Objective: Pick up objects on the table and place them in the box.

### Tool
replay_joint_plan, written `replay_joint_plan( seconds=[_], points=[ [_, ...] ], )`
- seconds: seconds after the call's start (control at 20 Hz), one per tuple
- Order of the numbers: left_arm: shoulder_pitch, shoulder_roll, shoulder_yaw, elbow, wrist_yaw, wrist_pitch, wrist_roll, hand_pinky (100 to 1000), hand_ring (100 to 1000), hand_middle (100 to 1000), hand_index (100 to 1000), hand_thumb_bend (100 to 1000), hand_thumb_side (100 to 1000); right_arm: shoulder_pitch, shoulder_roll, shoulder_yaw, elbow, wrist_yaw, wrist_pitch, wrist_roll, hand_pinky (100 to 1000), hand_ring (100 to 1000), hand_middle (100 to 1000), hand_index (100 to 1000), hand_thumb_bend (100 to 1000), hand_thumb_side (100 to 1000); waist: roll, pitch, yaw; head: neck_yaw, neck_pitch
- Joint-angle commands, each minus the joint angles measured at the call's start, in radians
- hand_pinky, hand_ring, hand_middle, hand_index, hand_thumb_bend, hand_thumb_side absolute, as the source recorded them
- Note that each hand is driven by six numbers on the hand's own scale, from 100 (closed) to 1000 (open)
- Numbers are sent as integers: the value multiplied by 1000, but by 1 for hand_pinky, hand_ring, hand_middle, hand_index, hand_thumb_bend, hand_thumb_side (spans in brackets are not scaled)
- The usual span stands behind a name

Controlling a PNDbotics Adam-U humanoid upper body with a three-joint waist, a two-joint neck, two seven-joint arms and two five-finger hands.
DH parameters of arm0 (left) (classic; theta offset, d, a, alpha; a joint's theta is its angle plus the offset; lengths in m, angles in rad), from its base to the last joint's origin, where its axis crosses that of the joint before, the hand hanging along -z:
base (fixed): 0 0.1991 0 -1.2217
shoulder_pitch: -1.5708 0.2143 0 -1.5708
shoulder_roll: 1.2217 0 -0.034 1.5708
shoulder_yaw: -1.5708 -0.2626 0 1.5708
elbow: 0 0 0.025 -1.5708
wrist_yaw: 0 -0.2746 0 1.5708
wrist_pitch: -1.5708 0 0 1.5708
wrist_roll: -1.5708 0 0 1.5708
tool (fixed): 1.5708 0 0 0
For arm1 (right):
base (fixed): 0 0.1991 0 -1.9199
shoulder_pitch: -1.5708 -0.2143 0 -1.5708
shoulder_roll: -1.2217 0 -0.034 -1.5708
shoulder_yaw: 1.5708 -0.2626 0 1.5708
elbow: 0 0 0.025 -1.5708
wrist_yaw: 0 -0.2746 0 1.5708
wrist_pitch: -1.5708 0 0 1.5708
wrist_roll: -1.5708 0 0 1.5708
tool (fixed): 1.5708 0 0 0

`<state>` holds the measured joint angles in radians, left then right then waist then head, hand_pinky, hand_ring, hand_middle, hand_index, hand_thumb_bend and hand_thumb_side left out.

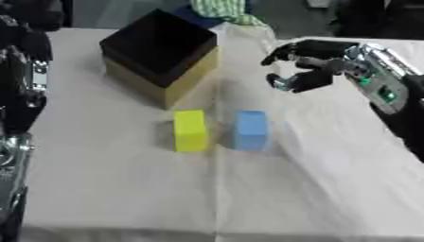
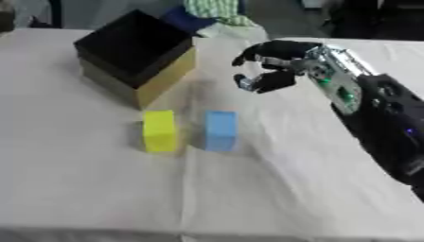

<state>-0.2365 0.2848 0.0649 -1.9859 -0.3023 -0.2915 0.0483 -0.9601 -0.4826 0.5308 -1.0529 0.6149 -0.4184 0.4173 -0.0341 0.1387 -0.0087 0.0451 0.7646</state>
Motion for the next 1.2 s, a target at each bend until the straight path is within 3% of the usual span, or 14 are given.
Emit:
replay_joint_plan(
  seconds=[0.05,0.5,0.8,1.2],
  points=[
    [-5,29,-1,-14,0,2,-1,759,754,781,828,140,831,-12,-39,-1,-5,-16,-34,-41,890,947,840,939,100,1000,1,-14,-5,5,5],
    [-7,33,-5,-14,-2,2,-8,759,755,782,828,138,832,10,-53,26,-5,-8,-99,-213,873,916,817,925,100,1000,1,-9,-12,2,5],
    [-6,33,-8,-14,-1,3,-13,759,755,782,828,136,833,-7,-38,38,22,91,-181,-295,867,910,833,921,100,1000,2,-12,-10,-1,5],
    [-5,34,-11,-14,2,3,-19,760,755,783,829,136,835,-24,9,49,68,122,-215,-328,867,904,826,919,100,1000,3,-16,-11,-7,5]
  ],
)
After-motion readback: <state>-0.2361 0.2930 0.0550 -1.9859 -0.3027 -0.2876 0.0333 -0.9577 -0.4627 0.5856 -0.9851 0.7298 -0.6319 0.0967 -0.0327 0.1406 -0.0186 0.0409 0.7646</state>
